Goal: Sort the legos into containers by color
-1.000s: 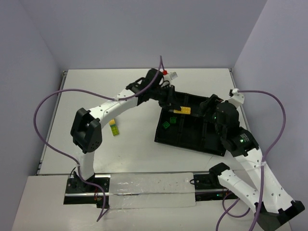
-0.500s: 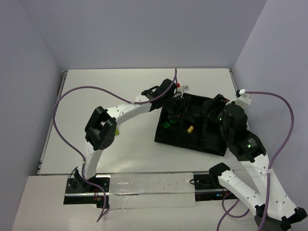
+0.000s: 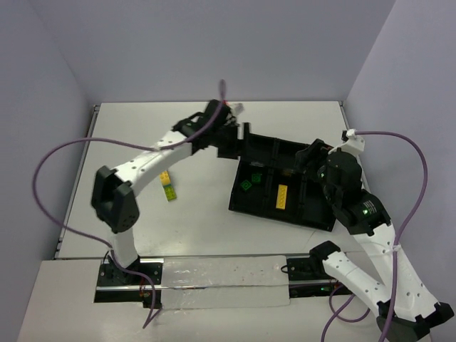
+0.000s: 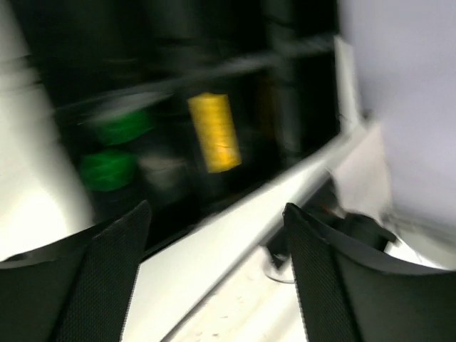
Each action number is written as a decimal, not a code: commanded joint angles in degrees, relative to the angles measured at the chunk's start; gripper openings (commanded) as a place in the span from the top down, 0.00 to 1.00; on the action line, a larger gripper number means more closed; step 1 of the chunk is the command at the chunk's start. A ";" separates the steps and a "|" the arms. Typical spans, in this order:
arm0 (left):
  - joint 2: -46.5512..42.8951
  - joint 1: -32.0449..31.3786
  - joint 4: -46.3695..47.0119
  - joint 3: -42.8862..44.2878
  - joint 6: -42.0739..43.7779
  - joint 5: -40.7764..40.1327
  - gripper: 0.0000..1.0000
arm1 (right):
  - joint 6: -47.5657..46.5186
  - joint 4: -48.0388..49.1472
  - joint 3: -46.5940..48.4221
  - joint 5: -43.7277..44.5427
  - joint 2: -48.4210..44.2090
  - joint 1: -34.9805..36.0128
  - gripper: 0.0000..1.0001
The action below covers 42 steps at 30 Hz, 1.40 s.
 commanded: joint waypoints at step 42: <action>-9.37 22.15 -2.66 -28.84 -3.34 -17.85 0.18 | -1.93 4.57 2.33 -11.58 9.54 -0.37 0.23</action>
